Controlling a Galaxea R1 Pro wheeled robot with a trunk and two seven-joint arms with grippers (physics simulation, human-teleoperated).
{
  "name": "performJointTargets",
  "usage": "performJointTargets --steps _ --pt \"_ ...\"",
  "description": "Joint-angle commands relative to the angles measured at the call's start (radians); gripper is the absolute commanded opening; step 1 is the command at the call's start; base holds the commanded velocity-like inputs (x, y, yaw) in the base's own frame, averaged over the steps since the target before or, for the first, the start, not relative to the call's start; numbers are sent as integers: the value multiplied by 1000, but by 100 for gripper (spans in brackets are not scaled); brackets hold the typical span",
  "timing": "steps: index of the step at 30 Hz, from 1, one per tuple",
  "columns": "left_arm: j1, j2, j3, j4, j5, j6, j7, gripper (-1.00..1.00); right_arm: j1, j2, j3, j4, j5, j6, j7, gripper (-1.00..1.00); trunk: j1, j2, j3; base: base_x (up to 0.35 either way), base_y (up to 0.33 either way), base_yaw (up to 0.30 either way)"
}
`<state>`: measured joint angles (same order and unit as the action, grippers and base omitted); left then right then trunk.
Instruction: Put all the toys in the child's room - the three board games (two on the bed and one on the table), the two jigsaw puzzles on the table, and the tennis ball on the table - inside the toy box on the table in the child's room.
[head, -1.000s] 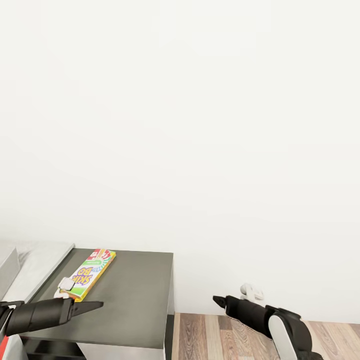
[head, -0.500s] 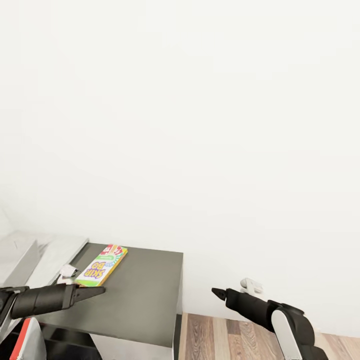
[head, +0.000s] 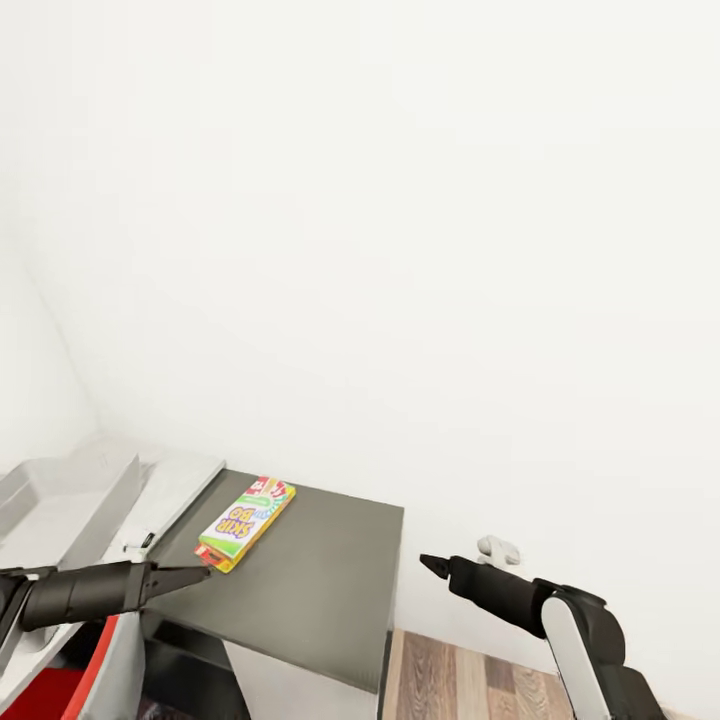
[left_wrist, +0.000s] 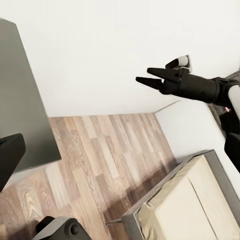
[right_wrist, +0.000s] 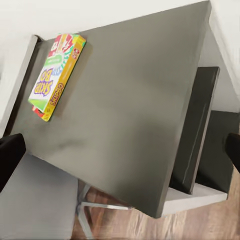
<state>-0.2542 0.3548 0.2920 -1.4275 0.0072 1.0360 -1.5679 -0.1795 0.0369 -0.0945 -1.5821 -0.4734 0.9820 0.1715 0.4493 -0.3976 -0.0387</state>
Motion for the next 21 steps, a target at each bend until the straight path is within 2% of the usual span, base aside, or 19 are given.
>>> performJointTargets --steps 1,8,12,18,21 --pt "-1 0 -1 0 0 11 -3 100 -7 1 -3 -1 9 7 11 100 1 -2 -3 0 0 289" --pt "-1 0 0 -1 0 11 -3 100 -43 4 -3 -1 9 12 14 100 1 -2 -5 0 0 290" --pt "-2 1 1 -1 0 11 -3 100 -50 12 -2 -1 9 12 43 100 1 -2 -6 0 0 290" --pt "-2 1 3 -1 1 11 -3 100 -73 16 -2 -1 9 14 177 100 1 -2 -9 0 0 290" --pt "-2 1 4 -2 1 11 -3 100 -77 11 -2 0 9 14 221 100 1 -2 -10 0 0 290"
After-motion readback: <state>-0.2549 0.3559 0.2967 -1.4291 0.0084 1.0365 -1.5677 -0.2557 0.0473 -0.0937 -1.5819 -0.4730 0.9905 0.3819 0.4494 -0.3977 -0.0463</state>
